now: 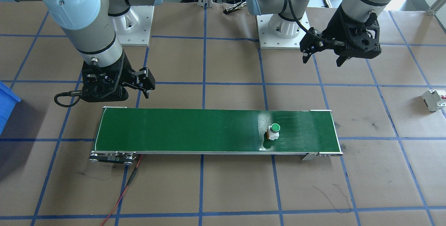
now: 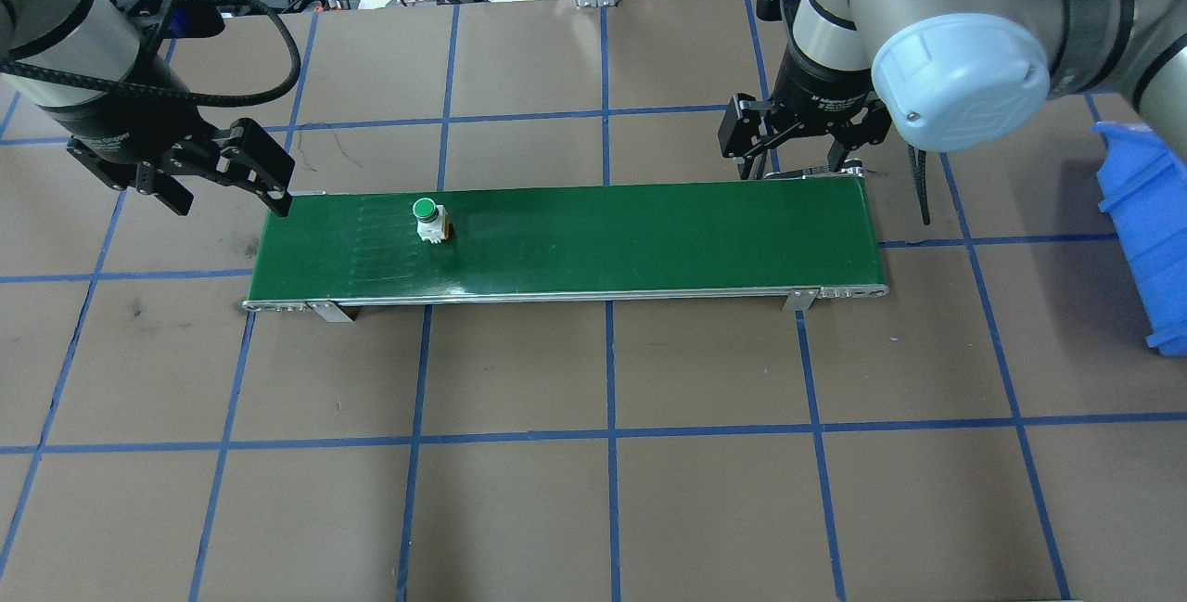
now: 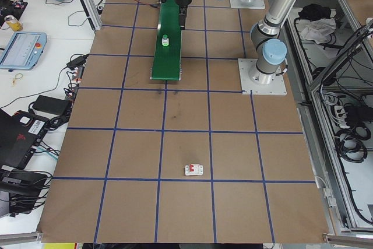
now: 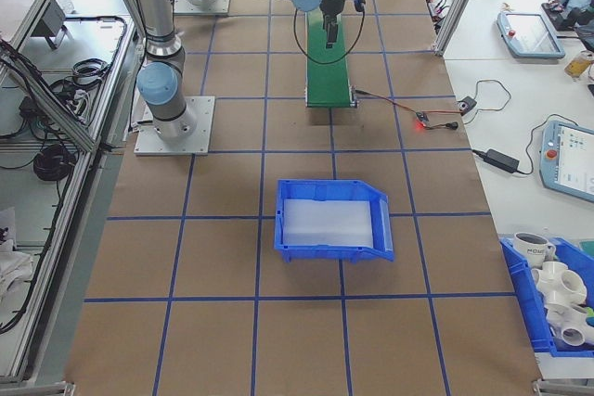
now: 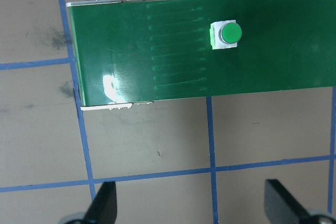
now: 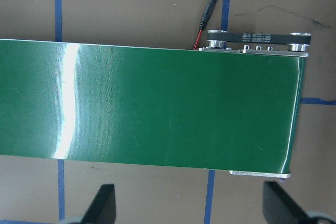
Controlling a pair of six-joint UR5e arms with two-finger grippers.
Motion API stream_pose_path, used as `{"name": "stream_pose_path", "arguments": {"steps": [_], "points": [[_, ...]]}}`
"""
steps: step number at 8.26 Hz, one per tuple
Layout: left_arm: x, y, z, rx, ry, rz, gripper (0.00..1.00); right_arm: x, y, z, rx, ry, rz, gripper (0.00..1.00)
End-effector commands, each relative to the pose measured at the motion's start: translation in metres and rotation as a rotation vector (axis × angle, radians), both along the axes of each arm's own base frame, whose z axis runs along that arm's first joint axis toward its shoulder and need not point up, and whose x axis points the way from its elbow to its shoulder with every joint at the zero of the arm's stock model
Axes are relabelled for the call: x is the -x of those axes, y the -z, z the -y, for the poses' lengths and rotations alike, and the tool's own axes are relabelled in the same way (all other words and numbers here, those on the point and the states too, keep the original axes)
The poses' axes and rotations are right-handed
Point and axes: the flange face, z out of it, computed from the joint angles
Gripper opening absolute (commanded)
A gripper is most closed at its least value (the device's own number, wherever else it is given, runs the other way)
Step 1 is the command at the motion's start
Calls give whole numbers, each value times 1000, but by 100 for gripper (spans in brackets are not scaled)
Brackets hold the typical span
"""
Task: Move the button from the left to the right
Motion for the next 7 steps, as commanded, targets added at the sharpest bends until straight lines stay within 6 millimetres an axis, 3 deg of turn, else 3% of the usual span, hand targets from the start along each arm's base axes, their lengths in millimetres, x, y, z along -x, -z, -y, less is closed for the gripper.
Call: {"name": "stream_pose_path", "arguments": {"steps": [1,3,7], "points": [[-1,-2,1,5,-1,3,100,-2,20,14,10,2,14,99],[-1,-2,0,-3,0,7,100,-6,47,32,16,5,32,100],[-5,-2,-1,-9,-4,5,100,7,63,32,-18,30,35,100]]}}
